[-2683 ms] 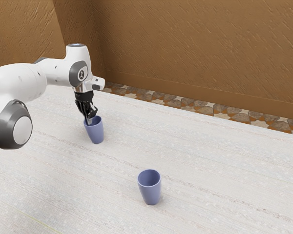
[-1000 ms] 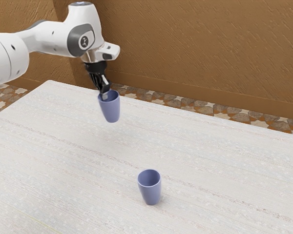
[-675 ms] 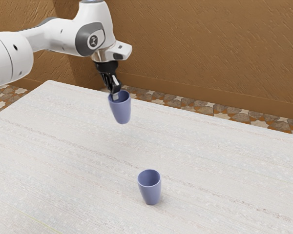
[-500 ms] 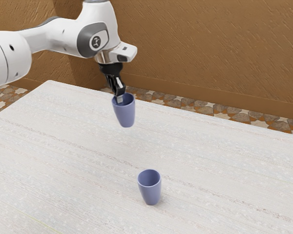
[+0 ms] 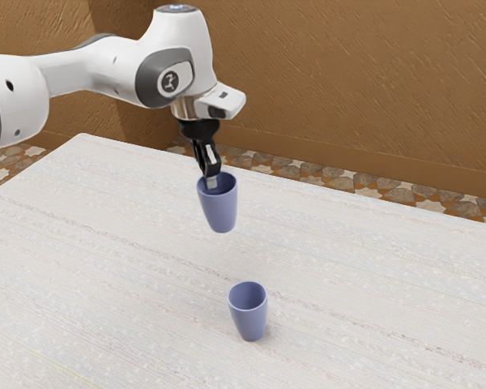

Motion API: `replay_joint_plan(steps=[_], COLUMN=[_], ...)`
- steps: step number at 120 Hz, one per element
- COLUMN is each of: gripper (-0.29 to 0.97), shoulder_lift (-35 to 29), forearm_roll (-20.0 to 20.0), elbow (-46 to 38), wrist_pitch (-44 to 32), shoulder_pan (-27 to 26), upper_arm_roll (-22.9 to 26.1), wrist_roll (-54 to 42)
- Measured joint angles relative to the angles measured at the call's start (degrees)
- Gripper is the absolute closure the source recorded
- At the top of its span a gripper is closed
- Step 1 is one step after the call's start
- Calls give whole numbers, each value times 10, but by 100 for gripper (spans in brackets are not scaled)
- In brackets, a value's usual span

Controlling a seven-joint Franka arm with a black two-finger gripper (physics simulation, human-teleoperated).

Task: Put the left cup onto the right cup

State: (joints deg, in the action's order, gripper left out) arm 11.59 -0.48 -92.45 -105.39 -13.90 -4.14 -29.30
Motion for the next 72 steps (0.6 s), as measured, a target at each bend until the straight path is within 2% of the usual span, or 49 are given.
replay_joint_plan(steps=[72], gripper=[78], shoulder_lift=[-28], forearm_roll=[-1], elbow=[-52], wrist_pitch=[-6], shoulder_pan=[-59], upper_arm_roll=[2], wrist_roll=[1])
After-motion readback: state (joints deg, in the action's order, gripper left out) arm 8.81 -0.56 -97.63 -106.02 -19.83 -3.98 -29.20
